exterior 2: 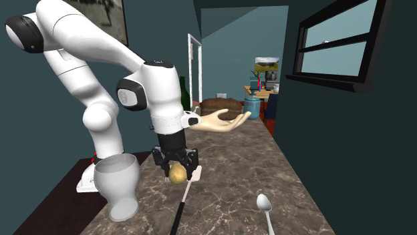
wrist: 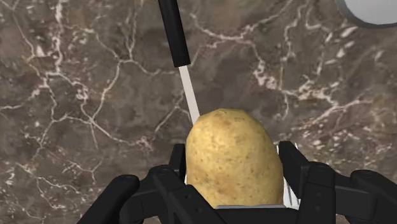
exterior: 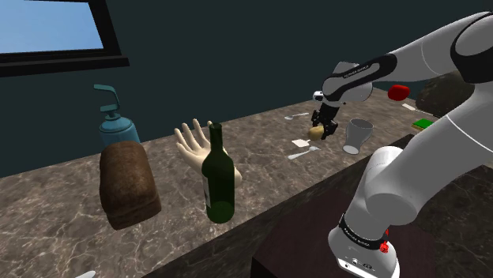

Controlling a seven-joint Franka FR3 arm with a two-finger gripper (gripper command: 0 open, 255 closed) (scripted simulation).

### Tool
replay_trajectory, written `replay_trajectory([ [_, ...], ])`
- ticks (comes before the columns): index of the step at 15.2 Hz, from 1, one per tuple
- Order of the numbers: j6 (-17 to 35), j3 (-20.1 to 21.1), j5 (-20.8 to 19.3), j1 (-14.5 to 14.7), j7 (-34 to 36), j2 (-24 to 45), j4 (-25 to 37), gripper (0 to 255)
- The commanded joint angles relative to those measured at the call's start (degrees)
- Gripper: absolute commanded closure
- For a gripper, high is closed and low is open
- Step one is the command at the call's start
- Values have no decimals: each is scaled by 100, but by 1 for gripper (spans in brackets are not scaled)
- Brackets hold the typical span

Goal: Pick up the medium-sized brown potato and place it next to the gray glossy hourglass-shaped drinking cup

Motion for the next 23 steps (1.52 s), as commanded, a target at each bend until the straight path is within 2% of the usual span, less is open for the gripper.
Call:
replay_trajectory([
  [1, 256, -176, 87, 124, -95, 176, -91, 255],
  [9, 256, -175, 88, 124, -96, 176, -91, 255],
  [10, 256, -176, 88, 124, -96, 176, -91, 0],
  [15, 256, -175, 88, 124, -96, 176, -92, 0],
  [19, -643, 363, -158, -268, 137, -412, 263, 0],
  [23, -642, 365, -157, -269, 136, -411, 263, 0],
])
